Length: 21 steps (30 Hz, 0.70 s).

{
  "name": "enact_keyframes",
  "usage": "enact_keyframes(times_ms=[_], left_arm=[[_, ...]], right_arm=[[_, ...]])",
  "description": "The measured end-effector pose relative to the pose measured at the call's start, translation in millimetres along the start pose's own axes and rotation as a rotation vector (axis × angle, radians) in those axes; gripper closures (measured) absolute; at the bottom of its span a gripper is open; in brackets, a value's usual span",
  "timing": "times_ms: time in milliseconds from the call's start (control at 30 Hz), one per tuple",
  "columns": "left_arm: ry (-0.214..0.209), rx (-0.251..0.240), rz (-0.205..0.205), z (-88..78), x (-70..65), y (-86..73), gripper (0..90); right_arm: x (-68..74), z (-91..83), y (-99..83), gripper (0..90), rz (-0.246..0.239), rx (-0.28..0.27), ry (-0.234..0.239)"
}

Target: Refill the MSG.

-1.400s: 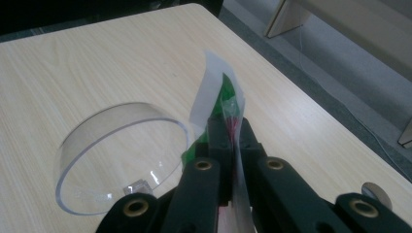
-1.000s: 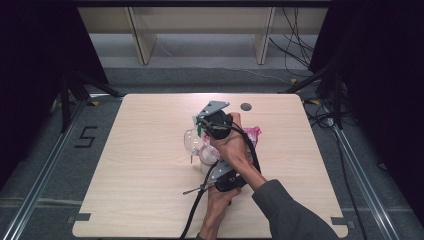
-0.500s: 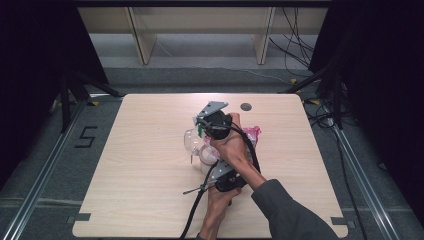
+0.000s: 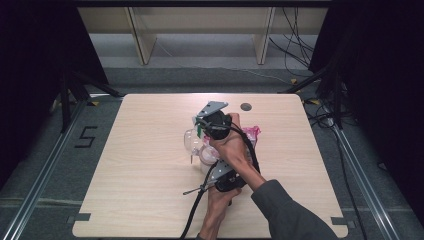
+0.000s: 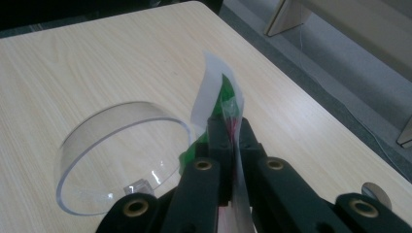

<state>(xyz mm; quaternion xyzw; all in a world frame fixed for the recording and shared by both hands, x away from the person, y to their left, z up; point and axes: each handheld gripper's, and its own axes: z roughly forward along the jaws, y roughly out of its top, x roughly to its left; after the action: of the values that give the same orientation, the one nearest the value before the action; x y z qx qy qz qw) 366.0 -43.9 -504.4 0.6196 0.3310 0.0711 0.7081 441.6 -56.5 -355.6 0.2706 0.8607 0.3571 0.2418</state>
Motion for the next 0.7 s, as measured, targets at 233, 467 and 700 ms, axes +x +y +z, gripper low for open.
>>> enact_keyframes(times_ms=[233,467,700], left_arm=[[0.002,0.005,0.004,-1.2,1.4,0.1,75.9],[0.001,0.005,0.008,0.2,0.4,0.6,75.9],[0.002,0.003,0.012,-0.6,0.8,1.6,75.9]], right_arm=[[0.4,0.6,0.0,90.0,0.002,-0.003,-0.004],[0.3,-0.5,-0.5,90.0,-0.001,0.012,0.001],[-0.2,-0.9,-0.2,90.0,0.005,-0.008,-0.001]])
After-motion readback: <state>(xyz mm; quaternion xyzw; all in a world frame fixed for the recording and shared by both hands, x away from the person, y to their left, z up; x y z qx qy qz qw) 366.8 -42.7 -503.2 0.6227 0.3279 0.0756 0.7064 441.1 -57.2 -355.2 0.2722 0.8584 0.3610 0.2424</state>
